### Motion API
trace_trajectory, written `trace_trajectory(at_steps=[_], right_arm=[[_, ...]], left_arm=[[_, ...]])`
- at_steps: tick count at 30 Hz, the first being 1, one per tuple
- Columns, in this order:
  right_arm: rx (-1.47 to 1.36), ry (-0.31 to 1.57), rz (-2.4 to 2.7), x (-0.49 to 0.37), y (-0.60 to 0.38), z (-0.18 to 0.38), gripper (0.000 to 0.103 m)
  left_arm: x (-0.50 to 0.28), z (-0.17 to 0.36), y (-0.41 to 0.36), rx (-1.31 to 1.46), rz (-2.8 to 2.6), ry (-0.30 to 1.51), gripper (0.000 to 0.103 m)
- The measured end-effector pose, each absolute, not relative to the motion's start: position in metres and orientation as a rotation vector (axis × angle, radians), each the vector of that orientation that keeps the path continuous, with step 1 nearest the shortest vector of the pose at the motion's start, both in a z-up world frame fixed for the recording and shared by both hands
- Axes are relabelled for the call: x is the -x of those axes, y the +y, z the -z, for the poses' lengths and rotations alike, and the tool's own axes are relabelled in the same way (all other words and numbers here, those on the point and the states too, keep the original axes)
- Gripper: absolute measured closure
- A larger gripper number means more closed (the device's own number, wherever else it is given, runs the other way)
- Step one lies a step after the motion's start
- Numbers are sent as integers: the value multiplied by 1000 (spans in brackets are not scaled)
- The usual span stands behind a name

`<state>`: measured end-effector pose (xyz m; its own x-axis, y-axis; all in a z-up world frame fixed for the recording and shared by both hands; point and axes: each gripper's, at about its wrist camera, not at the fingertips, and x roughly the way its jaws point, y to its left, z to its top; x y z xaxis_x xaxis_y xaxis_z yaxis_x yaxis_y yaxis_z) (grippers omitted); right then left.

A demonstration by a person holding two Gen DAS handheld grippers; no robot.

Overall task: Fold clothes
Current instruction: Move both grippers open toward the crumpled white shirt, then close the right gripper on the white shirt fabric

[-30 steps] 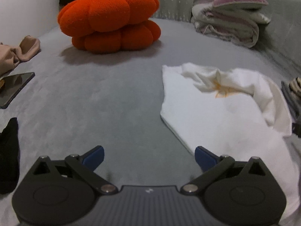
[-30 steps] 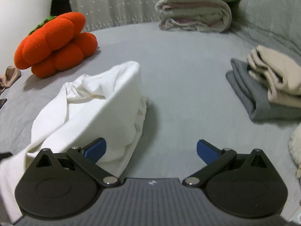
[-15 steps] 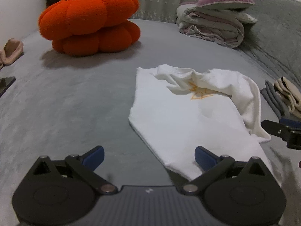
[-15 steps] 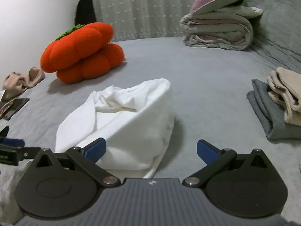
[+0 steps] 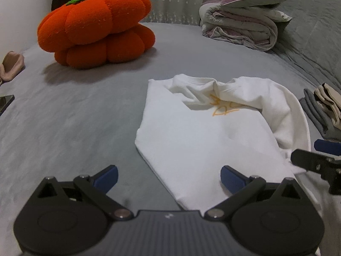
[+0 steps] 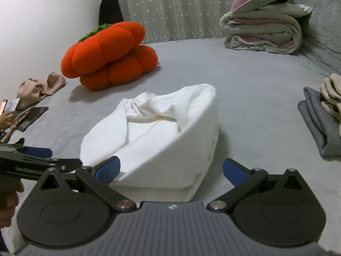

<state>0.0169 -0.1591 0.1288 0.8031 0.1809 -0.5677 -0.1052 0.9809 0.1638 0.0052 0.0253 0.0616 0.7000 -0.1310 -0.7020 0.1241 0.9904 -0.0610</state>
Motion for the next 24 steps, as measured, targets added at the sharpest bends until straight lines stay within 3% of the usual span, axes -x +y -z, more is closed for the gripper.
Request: trace_trajectory(at_steps=[18,20,21,22,24], right_arm=[[-178,695,-139,-28,-162,-118,0],[-173,694,-160,-29,-160,-119,16],[-173,694,-173,-29,-160,-120,39],[-169,695,-179,-29,-159,-120,45],[-157,701,-181,-29,-158,-120,45]], left_arm=[[-26,-54,2,-36,125,775,0],[-28,-53,0,-36,125,771,1],[-29,-52,-1,-38,126,767,1],[-29,-50,-2,-42,126,764,1],[-31,-48,-5,-51,125,757,1]])
